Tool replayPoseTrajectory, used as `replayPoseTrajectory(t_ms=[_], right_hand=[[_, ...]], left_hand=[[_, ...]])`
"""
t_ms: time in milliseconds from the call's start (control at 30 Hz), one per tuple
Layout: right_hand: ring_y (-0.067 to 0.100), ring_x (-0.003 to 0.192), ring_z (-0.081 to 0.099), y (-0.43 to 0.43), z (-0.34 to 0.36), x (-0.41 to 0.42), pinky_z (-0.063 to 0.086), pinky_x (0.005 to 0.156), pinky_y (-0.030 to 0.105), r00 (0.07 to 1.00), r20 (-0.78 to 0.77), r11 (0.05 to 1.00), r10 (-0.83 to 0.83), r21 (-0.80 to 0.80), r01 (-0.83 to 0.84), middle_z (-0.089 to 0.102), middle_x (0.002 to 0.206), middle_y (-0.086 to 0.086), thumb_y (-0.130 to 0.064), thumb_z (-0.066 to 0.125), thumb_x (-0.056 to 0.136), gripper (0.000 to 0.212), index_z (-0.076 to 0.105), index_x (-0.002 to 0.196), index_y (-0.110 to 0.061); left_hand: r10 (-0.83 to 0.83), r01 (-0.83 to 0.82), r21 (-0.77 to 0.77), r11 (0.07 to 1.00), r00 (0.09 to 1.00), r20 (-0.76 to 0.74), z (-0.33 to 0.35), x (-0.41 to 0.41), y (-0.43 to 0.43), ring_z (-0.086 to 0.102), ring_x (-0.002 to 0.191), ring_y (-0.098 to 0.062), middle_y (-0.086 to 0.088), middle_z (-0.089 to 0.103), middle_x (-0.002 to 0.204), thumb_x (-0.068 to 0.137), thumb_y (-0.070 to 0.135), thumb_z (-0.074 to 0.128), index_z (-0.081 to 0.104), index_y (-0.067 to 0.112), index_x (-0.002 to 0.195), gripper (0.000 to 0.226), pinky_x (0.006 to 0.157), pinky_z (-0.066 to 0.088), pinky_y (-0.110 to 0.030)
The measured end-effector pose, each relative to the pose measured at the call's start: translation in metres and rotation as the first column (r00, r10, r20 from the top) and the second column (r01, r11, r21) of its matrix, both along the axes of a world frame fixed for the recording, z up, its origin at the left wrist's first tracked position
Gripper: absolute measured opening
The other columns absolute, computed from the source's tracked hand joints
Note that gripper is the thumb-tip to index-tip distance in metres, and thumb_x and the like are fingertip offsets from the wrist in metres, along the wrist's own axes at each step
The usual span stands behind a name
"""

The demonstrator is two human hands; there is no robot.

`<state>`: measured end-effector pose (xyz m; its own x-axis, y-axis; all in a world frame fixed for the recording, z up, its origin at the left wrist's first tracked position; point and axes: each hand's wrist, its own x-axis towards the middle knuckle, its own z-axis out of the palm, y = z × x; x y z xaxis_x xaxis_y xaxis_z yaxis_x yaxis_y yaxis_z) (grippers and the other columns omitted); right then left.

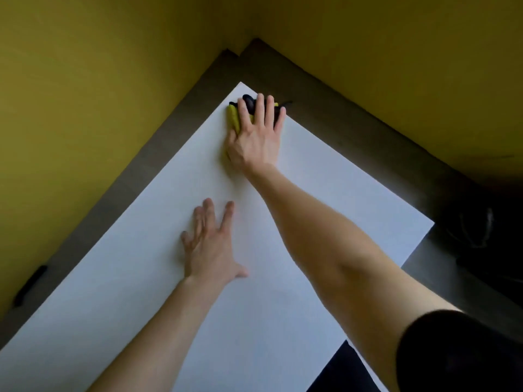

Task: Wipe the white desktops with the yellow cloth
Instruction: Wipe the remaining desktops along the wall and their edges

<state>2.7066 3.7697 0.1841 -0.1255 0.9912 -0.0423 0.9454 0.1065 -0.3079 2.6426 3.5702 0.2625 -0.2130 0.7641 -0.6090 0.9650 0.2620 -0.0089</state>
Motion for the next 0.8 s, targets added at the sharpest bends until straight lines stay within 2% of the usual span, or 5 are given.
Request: replayPoseTrajectory(t_ms=[167, 400, 500, 700, 800], right_hand=[[0.033, 0.166, 0.017, -0.023, -0.005, 0.052, 0.004, 0.135, 0.055, 0.992, -0.079, 0.995, 0.100, 0.022, -0.098, 0.033, 0.175, 0.010, -0.048, 0.048, 0.096, 0.073, 0.040, 0.166, -0.030], [0.032, 0.167, 0.014, -0.189, 0.014, 0.250, 0.010, 0.134, 0.059, 0.963, 0.037, 0.961, -0.267, -0.069, 0.269, 0.027, 0.177, 0.009, -0.038, 0.053, 0.097, 0.071, 0.040, 0.166, -0.028], [0.035, 0.166, 0.015, -0.163, 0.009, 0.214, 0.008, 0.134, 0.060, 0.937, 0.098, 0.940, -0.336, -0.036, 0.341, 0.029, 0.175, 0.013, -0.041, 0.051, 0.101, 0.064, 0.040, 0.163, -0.029], [0.038, 0.165, 0.017, -0.046, 0.004, 0.060, 0.004, 0.132, 0.061, 0.990, 0.045, 0.991, -0.136, 0.015, 0.135, 0.031, 0.175, 0.016, -0.049, 0.041, 0.098, 0.071, 0.038, 0.167, -0.030], [0.034, 0.167, 0.013, -0.041, 0.003, 0.064, 0.003, 0.134, 0.058, 0.999, 0.032, 1.000, -0.016, -0.005, 0.016, 0.027, 0.177, 0.012, -0.050, 0.045, 0.098, 0.073, 0.034, 0.168, -0.034]], left_hand=[[-0.023, 0.020, -0.055, 0.998, 0.998, -0.057, -0.008, 0.005, -0.004, -0.017, 0.166, -0.034, -0.011, -0.029, 0.175, 0.057, 0.061, 0.101, -0.028, 0.036, 0.165, 0.169, 0.125, 0.033, -0.063], [-0.087, 0.086, -0.015, 0.996, 0.993, -0.084, -0.009, 0.003, -0.008, -0.007, 0.168, -0.034, -0.012, -0.021, 0.178, 0.049, 0.071, 0.099, -0.022, 0.037, 0.166, 0.172, 0.118, 0.043, -0.060], [-0.096, 0.096, -0.003, 0.995, 0.991, -0.097, -0.010, 0.004, -0.007, -0.006, 0.167, -0.035, -0.014, -0.019, 0.178, 0.047, 0.072, 0.099, -0.022, 0.036, 0.166, 0.173, 0.116, 0.045, -0.060], [-0.087, 0.089, 0.021, 0.996, 0.992, -0.092, -0.016, -0.001, -0.005, -0.005, 0.168, -0.032, -0.010, -0.015, 0.180, 0.044, 0.070, 0.101, -0.020, 0.039, 0.166, 0.175, 0.115, 0.047, -0.057], [-0.098, 0.101, 0.025, 0.995, 0.991, -0.096, -0.016, -0.002, -0.006, -0.003, 0.168, -0.031, -0.009, -0.012, 0.180, 0.043, 0.071, 0.101, -0.017, 0.039, 0.167, 0.174, 0.111, 0.049, -0.056]])
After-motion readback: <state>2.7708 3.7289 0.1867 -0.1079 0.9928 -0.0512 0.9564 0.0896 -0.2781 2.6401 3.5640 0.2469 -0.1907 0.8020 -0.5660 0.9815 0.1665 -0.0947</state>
